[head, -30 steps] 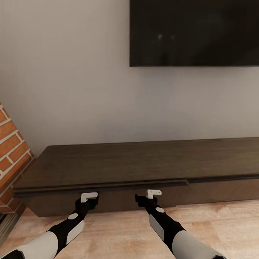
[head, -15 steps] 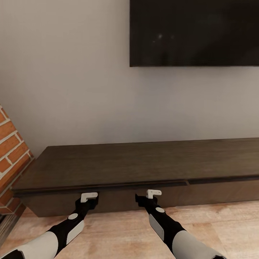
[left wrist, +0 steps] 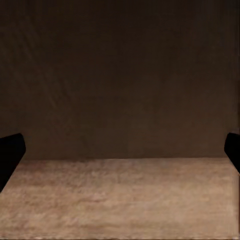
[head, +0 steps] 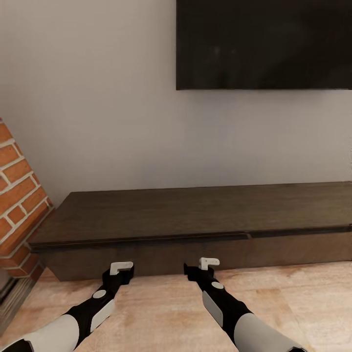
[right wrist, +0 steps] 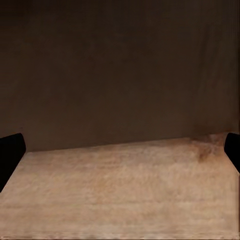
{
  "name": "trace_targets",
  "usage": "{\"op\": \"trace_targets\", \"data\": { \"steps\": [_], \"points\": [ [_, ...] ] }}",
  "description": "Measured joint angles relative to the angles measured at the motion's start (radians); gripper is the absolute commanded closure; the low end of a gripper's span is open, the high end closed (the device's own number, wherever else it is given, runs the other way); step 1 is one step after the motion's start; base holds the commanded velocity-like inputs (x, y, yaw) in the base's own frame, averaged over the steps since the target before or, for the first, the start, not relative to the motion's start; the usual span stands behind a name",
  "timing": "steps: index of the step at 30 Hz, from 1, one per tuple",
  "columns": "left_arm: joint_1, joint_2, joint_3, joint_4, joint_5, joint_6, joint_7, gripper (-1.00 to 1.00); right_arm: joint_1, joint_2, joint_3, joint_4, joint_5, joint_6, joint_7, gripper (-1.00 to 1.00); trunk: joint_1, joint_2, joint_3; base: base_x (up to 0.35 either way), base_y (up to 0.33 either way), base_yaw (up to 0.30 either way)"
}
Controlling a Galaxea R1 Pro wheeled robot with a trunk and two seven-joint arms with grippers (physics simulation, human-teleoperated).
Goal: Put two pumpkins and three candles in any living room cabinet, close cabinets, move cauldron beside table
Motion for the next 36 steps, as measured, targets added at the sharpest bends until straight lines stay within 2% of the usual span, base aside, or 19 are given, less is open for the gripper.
{"op": "trace_targets", "data": {
  "steps": [19, 26, 28, 32, 34, 36],
  "points": [
    [-0.001, 0.001, 0.0, -0.002, 0.001, 0.001, 0.0, -1.0, 0.0, -0.002, 0.0, -0.009, -0.004, 0.001, 0.0, -1.0, 0.0, 0.0, 0.0, -0.335, 0.0, 0.0],
    [-0.001, 0.01, 0.004, -0.017, 0.004, 0.016, -0.003, -1.0, -0.013, -0.008, -0.002, -0.022, -0.01, 0.004, 0.007, -1.0, 0.0, 0.0, 0.0, -0.148, 0.0, 0.0],
    [-0.001, 0.012, 0.005, -0.033, 0.008, 0.044, -0.004, -1.0, -0.021, -0.01, -0.003, -0.029, -0.011, 0.005, 0.008, -1.0, -0.001, 0.0, 0.0, -0.03, 0.0, 0.0],
    [-0.001, 0.016, 0.006, -0.133, 0.028, 0.191, -0.004, -1.0, -0.028, -0.012, -0.005, -0.089, -0.011, 0.041, 0.006, -1.0, -0.001, 0.0, 0.0, -0.012, 0.0, 0.0],
    [-0.001, 0.024, 0.007, -0.182, 0.042, 0.242, -0.004, -1.0, -0.028, -0.012, -0.006, -0.122, -0.012, 0.091, 0.006, -1.0, -0.001, 0.0, 0.0, -0.005, 0.0, 0.0],
    [-0.001, 0.051, 0.007, -0.253, 0.066, 0.31, -0.005, -1.0, -0.027, -0.013, -0.006, -0.194, -0.011, 0.189, 0.0, -1.0, -0.001, 0.0, 0.0, -0.003, 0.0, 0.0]
  ]
}}
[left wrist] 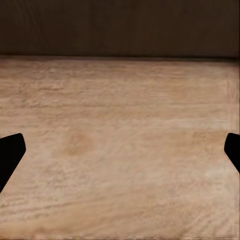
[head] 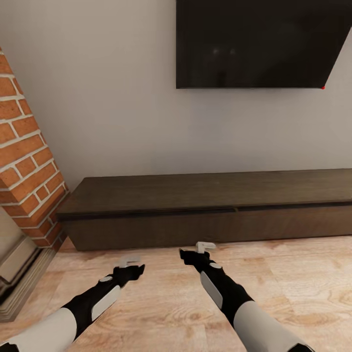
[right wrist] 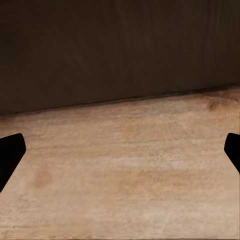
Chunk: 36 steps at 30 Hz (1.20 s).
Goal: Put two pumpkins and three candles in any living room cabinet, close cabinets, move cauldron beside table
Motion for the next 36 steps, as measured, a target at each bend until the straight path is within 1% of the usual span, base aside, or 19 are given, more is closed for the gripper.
{"op": "trace_targets", "data": {
  "steps": [1, 2, 3, 4, 7, 8, 10, 11, 12, 13, 15, 16, 17, 20, 21, 23, 28, 36],
  "points": [
    [0.0, 0.011, 0.0, -0.027, 0.008, 0.027, 0.001, -1.0, 0.001, 0.0, 0.0, -0.028, 0.001, 0.031, -0.004, -1.0, 0.0, 0.0, 0.0, -0.002, 0.0, 0.0],
    [0.0, 0.033, 0.003, -0.083, 0.024, 0.086, 0.008, -1.0, 0.002, 0.0, 0.001, -0.083, 0.002, 0.086, -0.017, -1.0, 0.0, 0.0, 0.0, -0.001, 0.0, 0.0],
    [0.0, 0.045, 0.01, -0.113, 0.033, 0.12, 0.017, -1.0, 0.004, -0.001, 0.001, -0.113, 0.002, 0.113, -0.027, -1.0, 0.0, 0.0, 0.0, 0.0, 0.0, 0.0],
    [-0.001, 0.068, 0.035, -0.17, 0.046, 0.189, 0.042, -1.0, 0.005, -0.001, 0.002, -0.163, 0.002, 0.16, -0.049, -1.0, 0.0, 0.0, 0.0, 0.0, 0.0, 0.0],
    [-0.001, 0.096, 0.101, -0.257, 0.057, 0.301, 0.1, -1.0, 0.008, -0.001, 0.0, -0.217, 0.001, 0.23, -0.083, -1.0, 0.0, 0.0, 0.0, 0.0, 0.0, 0.0],
    [-0.001, 0.107, 0.159, -0.317, 0.06, 0.385, 0.144, -1.0, 0.008, -0.001, 0.0, -0.237, 0.001, 0.266, -0.099, -1.0, 0.0, 0.0, 0.0, 0.0, 0.0, 0.0],
    [-0.001, 0.114, 0.223, -0.373, 0.062, 0.478, 0.187, -1.0, 0.009, -0.001, -0.001, -0.251, 0.001, 0.292, -0.11, -1.0, 0.0, 0.0, 0.0, 0.0, 0.0, 0.0],
    [-0.001, 0.118, 0.283, -0.421, 0.061, 0.564, 0.225, -1.0, 0.009, -0.001, -0.001, -0.259, 0.001, 0.308, -0.118, -1.0, 0.0, 0.0, 0.0, 0.0, 0.0, 0.0],
    [-0.002, 0.119, 0.314, -0.443, 0.062, 0.606, 0.242, -1.0, 0.009, -0.001, -0.001, -0.262, 0.001, 0.316, -0.121, -1.0, 0.0, 0.0, 0.0, 0.0, 0.0, 0.0],
    [-0.002, 0.121, 0.369, -0.473, 0.061, 0.678, 0.271, -1.0, 0.01, -0.001, -0.001, -0.267, 0.001, 0.334, -0.124, -1.0, 0.0, 0.0, 0.0, 0.0, 0.0, 0.0],
    [-0.002, 0.121, 0.419, -0.493, 0.062, 0.741, 0.295, -1.0, 0.009, -0.001, -0.001, -0.27, 0.0, 0.354, -0.127, -1.0, 0.0, 0.0, 0.0, 0.0, 0.0, 0.0],
    [-0.002, 0.121, 0.457, -0.503, 0.062, 0.788, 0.311, -1.0, 0.009, -0.001, -0.006, -0.272, 0.0, 0.372, -0.129, -1.0, 0.0, 0.0, 0.0, 0.0, 0.0, 0.0],
    [-0.002, 0.121, 0.473, -0.506, 0.062, 0.806, 0.318, -1.0, 0.009, -0.001, -0.01, -0.272, 0.0, 0.381, -0.129, -1.0, 0.0, 0.0, 0.0, 0.0, 0.0, 0.0],
    [-0.004, 0.119, 0.509, -0.513, 0.061, 0.857, 0.336, -1.0, 0.009, -0.001, -0.031, -0.274, 0.0, 0.414, -0.13, -1.0, 0.0, 0.0, 0.0, 0.0, 0.0, 0.0],
    [-0.005, 0.119, 0.514, -0.513, 0.061, 0.866, 0.341, -1.0, 0.009, -0.001, -0.035, -0.274, 0.0, 0.42, -0.13, -1.0, 0.0, 0.0, 0.0, 0.0, 0.0, 0.0],
    [-0.007, 0.117, 0.528, -0.516, 0.06, 0.901, 0.372, -1.0, 0.008, -0.001, -0.044, -0.275, 0.0, 0.435, -0.13, -1.0, 0.0, 0.0, 0.0, 0.0, 0.0, 0.0],
    [-0.007, 0.114, 0.531, -0.508, 0.058, 0.918, 0.391, -1.0, 0.008, 0.0, -0.045, -0.275, 0.0, 0.442, -0.13, -1.0, 0.0, 0.0, 0.0, 0.0, 0.0, 0.0],
    [-0.006, 0.113, 0.527, -0.5, 0.056, 0.919, 0.405, -1.0, 0.008, 0.001, -0.045, -0.276, 0.0, 0.441, -0.13, -1.0, 0.0, 0.0, 0.0, 0.0, 0.0, 0.0]
  ]
}}
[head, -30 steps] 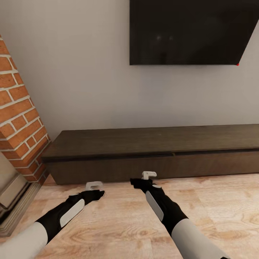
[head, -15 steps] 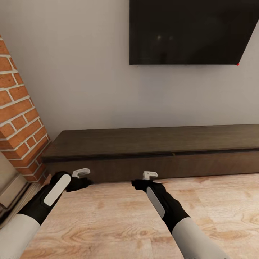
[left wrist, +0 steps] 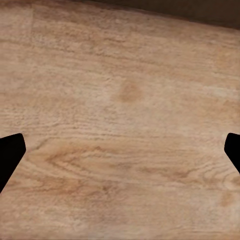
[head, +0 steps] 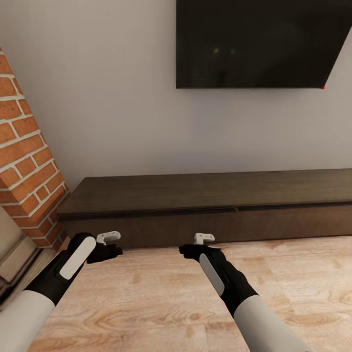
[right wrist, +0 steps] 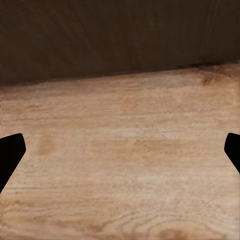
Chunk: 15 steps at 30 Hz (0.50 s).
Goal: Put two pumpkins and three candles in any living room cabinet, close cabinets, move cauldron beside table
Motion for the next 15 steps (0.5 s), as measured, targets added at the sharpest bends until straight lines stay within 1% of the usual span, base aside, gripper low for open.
{"op": "trace_targets", "data": {
  "steps": [8, 11, 15],
  "points": [
    [0.001, 0.0, -0.003, 0.001, -0.004, 0.0, 0.001, -1.0, 0.0, 0.001, 0.001, -0.002, -0.002, 0.0, 0.001, -1.0, 0.0, 0.0, 0.0, -0.016, 0.0, -0.009],
    [0.001, 0.0, -0.002, 0.001, -0.005, 0.0, 0.001, -1.0, 0.0, 0.001, 0.002, -0.005, -0.002, 0.0, 0.001, -1.0, 0.0, 0.0, 0.001, -0.113, 0.015, -0.137],
    [0.001, -0.001, -0.003, 0.001, -0.005, -0.001, 0.001, -1.0, 0.0, 0.0, 0.001, -0.006, -0.002, 0.0, 0.003, -1.0, 0.0, 0.0, 0.002, -0.165, 0.058, -0.225]
  ]
}}
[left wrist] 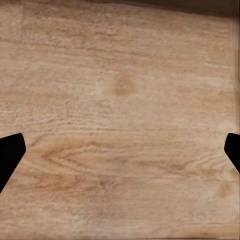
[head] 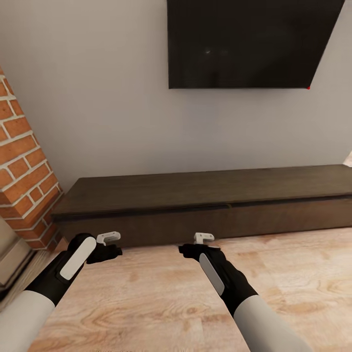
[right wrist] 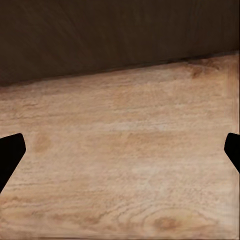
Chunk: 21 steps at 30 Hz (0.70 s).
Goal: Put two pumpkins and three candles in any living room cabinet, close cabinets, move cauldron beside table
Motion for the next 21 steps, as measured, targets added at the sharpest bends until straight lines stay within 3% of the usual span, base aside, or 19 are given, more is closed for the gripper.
{"op": "trace_targets", "data": {
  "steps": [7, 21],
  "points": [
    [0.0, 0.0, -0.002, -0.002, 0.0, -0.001, -0.001, -1.0, 0.0, -0.001, 0.001, -0.001, 0.0, 0.001, 0.003, -1.0, 0.0, 0.0, 0.003, -0.122, 0.031, -0.265],
    [0.0, -0.001, -0.003, -0.006, -0.001, -0.002, 0.001, -1.0, 0.0, 0.0, 0.001, -0.001, 0.0, 0.001, 0.004, -1.0, 0.0, 0.0, 0.008, -0.012, 0.003, -0.276]
  ]
}}
